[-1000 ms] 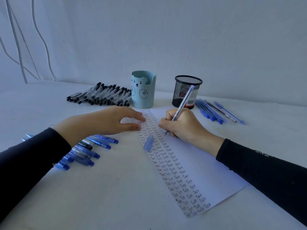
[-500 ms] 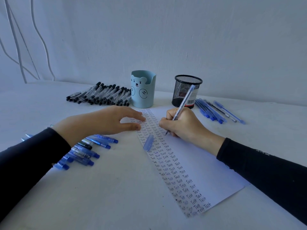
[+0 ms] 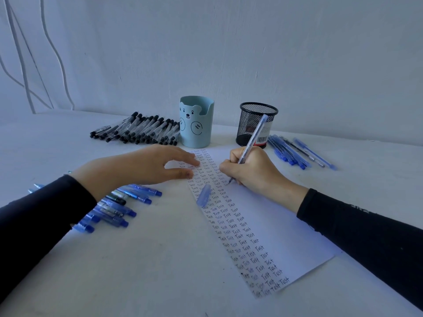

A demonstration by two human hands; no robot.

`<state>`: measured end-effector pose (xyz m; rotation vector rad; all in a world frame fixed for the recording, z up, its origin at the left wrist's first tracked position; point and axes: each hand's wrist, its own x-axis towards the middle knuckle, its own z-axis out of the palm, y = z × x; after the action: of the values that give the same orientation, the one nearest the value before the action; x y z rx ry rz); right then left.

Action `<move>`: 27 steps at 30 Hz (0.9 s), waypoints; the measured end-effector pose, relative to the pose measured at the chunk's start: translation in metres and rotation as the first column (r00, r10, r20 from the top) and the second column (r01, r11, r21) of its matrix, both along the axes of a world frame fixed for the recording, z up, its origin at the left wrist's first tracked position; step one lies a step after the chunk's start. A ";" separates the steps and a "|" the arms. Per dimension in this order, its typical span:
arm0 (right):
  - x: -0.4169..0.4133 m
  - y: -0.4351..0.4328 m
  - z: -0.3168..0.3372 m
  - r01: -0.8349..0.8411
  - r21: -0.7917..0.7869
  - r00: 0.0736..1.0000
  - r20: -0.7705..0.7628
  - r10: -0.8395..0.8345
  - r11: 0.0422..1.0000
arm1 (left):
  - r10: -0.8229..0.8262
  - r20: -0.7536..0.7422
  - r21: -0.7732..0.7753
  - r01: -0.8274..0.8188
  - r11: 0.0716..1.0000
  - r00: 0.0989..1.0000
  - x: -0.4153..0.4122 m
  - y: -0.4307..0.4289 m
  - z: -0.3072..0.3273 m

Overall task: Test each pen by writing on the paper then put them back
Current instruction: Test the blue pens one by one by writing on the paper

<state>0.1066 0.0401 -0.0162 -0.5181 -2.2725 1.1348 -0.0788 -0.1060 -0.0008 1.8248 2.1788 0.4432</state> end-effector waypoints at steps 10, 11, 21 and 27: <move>0.010 0.038 0.014 -0.116 -0.046 0.988 -0.104 0.111 0.992 | -0.005 -0.012 0.001 0.005 1.000 1.000 0.000 0.000 0.000; 0.012 0.044 0.013 -0.076 0.111 0.990 -0.110 0.089 0.991 | -0.005 -0.015 0.000 0.005 1.000 1.000 0.000 0.000 0.000; 0.014 0.044 0.014 -0.225 0.368 0.962 0.233 0.144 0.902 | 0.003 -0.022 0.009 -0.003 1.000 1.000 -0.003 0.001 -0.003; 0.019 0.042 0.034 -0.255 0.363 0.829 0.559 0.009 0.896 | 0.003 -0.016 0.004 -0.003 1.000 1.000 -0.003 0.002 -0.002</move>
<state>0.1251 0.0822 0.0177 -0.5567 -2.9924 0.5393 -0.0818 -0.1044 -0.0031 1.8332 2.1937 0.4350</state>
